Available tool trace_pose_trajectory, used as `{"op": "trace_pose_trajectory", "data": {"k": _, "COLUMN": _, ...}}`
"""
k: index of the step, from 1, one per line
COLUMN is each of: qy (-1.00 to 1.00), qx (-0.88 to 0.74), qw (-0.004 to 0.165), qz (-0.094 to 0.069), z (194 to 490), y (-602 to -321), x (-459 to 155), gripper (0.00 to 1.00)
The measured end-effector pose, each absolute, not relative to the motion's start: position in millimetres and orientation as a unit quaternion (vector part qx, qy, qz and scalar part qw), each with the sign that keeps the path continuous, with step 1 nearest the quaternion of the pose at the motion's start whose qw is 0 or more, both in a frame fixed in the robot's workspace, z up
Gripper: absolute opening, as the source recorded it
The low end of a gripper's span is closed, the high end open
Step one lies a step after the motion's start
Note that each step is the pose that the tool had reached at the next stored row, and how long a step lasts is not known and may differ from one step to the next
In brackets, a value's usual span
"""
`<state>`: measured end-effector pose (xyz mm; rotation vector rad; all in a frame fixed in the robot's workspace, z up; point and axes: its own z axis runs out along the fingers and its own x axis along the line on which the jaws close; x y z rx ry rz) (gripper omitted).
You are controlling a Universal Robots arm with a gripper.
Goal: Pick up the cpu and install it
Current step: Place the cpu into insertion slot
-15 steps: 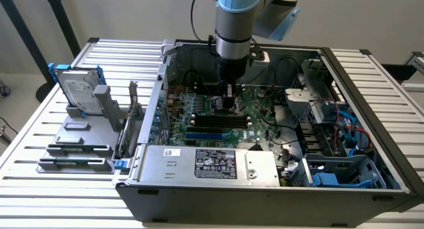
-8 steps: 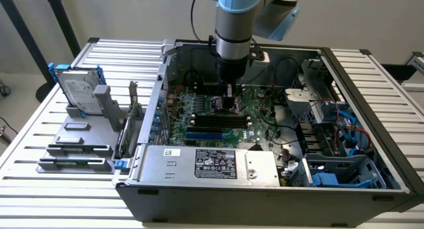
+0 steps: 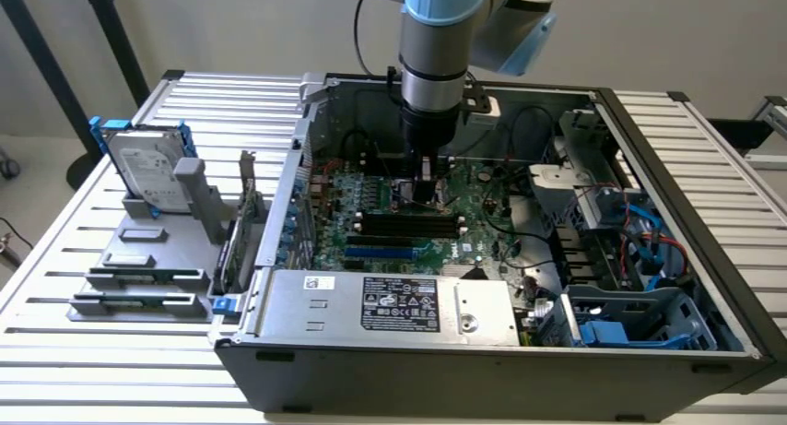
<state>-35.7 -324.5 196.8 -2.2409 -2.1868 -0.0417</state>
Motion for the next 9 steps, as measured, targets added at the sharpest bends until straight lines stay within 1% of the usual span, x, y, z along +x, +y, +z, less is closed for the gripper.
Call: {"op": "trace_pose_trajectory", "data": {"k": 9, "qy": -0.698, "qx": -0.716, "qw": 0.005, "qz": -0.013, "z": 196.8, "y": -324.5, "x": -35.7, "gripper": 0.55}}
